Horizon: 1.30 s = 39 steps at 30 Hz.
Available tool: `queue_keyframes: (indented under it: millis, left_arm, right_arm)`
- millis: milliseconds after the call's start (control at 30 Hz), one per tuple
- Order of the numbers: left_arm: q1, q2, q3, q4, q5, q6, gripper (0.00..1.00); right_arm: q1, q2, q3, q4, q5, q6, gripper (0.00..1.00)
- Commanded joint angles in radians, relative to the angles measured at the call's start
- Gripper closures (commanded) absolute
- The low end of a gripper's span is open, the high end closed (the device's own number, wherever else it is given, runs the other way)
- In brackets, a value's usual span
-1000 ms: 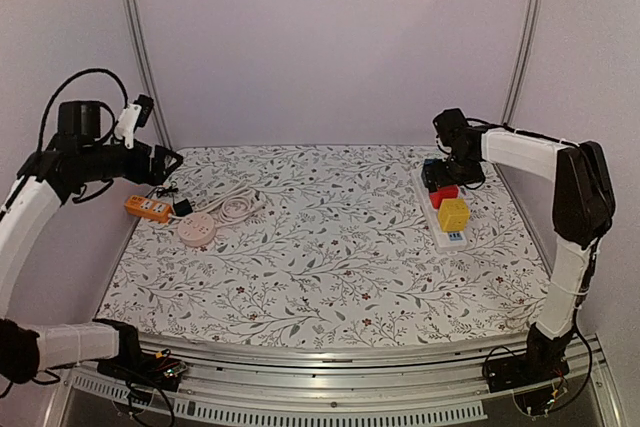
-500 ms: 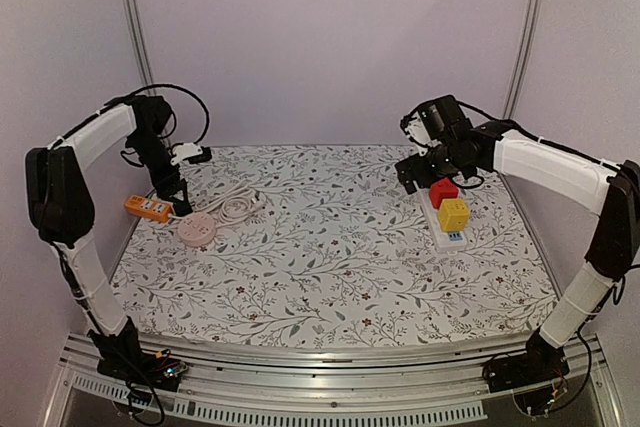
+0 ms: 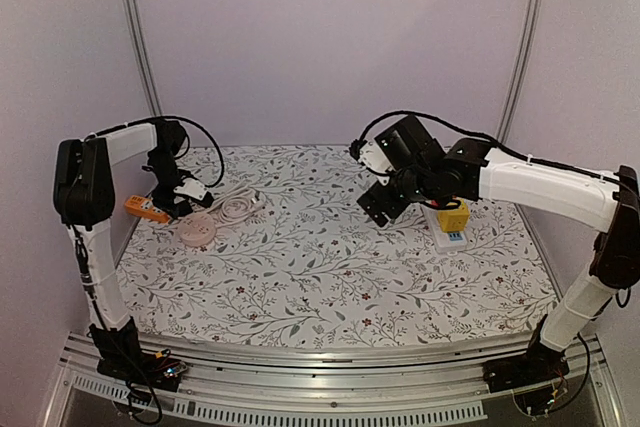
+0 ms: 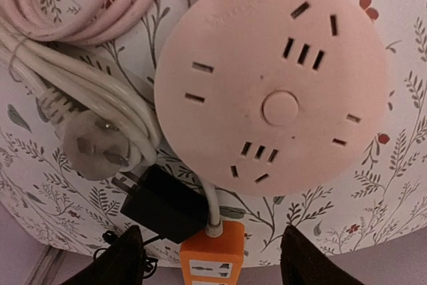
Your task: Insert the plug
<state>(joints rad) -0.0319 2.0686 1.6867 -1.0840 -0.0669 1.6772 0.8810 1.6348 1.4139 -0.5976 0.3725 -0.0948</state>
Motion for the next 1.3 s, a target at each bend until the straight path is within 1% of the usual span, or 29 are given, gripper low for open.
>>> queue_keyframes:
  millis: [0,67,100,167,233,267,300,367,433,500,567,733,867,967,1067,1167,1267]
  left_arm:
    - [0.02,0.057,0.012,0.113,-0.141,0.174,0.36]
    - [0.021,0.088,0.027,0.136,-0.151,0.187,0.43]
    - [0.022,0.1,0.034,0.137,-0.153,0.19,0.44]
    - [0.023,0.122,0.031,0.13,-0.167,0.205,0.43]
    - [0.021,0.138,0.019,0.141,-0.173,0.221,0.39]
    - [0.019,0.147,0.017,0.154,-0.172,0.212,0.38]
    - [0.014,0.157,0.016,0.163,-0.172,0.199,0.39]
    - [0.001,0.163,-0.002,0.166,-0.168,0.186,0.43]
    - [-0.017,0.143,-0.054,0.166,-0.163,0.198,0.5]
    - [-0.034,0.114,-0.108,0.162,-0.149,0.207,0.52]
    - [-0.051,0.083,-0.156,0.134,-0.12,0.206,0.53]
    - [-0.098,0.001,-0.244,0.063,-0.047,0.175,0.52]
    - [-0.137,-0.022,-0.293,0.05,0.005,0.09,0.52]
    - [-0.177,-0.017,-0.282,0.053,0.058,0.0,0.52]
    - [-0.227,-0.038,-0.261,0.038,0.155,-0.076,0.52]
    - [-0.236,-0.049,-0.173,-0.014,0.251,-0.142,0.51]
    - [-0.195,-0.002,-0.052,0.028,0.253,-0.281,0.49]
  right_arm:
    - [0.036,-0.017,-0.003,-0.002,0.063,-0.029,0.01]
    - [0.043,-0.016,-0.003,-0.007,0.071,-0.023,0.01]
    - [0.046,-0.015,-0.004,-0.011,0.076,-0.021,0.01]
    - [0.052,-0.013,-0.005,-0.019,0.091,-0.019,0.01]
    - [0.055,-0.015,-0.007,-0.024,0.1,-0.015,0.01]
    - [0.056,-0.016,-0.008,-0.024,0.1,-0.014,0.01]
    - [0.056,-0.016,-0.009,-0.025,0.101,-0.013,0.01]
    - [0.059,-0.015,-0.009,-0.024,0.102,-0.01,0.01]
    - [0.06,-0.014,-0.009,-0.024,0.104,-0.01,0.01]
    - [0.061,-0.01,-0.009,-0.024,0.103,-0.011,0.01]
    - [0.061,-0.004,-0.007,-0.024,0.102,-0.012,0.01]
    - [0.064,0.014,0.0,-0.02,0.092,-0.02,0.01]
    - [0.064,0.021,-0.006,-0.008,0.083,-0.023,0.01]
    - [0.065,0.026,-0.006,-0.006,0.077,-0.024,0.01]
    - [0.067,0.027,-0.01,-0.007,0.077,-0.025,0.01]
    - [0.067,0.022,-0.017,-0.008,0.083,-0.024,0.01]
    - [0.066,0.022,-0.021,-0.008,0.085,-0.022,0.01]
